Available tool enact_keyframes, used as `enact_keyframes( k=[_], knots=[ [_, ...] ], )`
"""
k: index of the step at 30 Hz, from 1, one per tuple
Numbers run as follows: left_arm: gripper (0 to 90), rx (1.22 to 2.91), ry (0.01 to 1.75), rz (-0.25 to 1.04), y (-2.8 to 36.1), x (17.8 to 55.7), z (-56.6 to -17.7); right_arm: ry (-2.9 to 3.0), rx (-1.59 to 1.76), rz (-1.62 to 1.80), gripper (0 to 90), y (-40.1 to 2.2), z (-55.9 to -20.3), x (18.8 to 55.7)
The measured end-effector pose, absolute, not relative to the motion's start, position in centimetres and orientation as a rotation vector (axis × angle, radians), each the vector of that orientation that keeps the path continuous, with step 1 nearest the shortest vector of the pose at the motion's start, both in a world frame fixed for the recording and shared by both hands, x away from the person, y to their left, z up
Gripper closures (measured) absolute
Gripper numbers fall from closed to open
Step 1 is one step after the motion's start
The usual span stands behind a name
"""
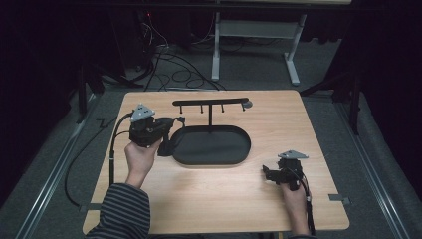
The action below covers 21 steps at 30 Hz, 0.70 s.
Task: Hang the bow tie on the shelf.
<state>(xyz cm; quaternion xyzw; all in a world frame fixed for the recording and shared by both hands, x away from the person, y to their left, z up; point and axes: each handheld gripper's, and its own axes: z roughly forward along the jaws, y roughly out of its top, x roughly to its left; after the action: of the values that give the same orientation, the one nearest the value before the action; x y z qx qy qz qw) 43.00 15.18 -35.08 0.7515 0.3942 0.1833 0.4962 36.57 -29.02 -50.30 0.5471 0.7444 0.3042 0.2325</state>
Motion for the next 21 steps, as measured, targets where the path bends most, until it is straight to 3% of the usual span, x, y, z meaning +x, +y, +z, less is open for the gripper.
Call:
enact_keyframes(
  k=[21],
  knots=[
    [87.8,1.811,0.966,0.502,13.8,45.6,-34.0,2.047,1.502,0.837,17.6,-29.0,-50.3,36.6]
  ],
)
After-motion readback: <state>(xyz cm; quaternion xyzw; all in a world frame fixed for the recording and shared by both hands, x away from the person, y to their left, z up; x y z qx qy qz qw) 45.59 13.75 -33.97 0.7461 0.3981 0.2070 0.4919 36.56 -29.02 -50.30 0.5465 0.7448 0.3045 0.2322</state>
